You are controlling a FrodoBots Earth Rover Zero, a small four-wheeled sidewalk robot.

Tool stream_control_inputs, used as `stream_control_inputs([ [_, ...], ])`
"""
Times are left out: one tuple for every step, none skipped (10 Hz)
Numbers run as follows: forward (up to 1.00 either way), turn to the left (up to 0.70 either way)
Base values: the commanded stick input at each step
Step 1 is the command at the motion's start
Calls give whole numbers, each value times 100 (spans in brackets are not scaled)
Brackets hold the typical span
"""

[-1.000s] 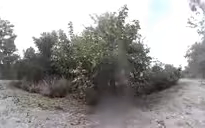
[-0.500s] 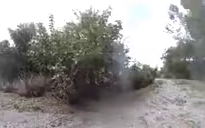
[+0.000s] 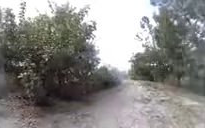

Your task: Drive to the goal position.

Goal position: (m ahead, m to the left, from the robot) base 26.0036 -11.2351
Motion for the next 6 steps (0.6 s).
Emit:
stream_control_inputs([
  [0, -45],
  [0, -45],
  [0, -45],
  [0, -45],
  [0, -45],
  [0, -4],
])
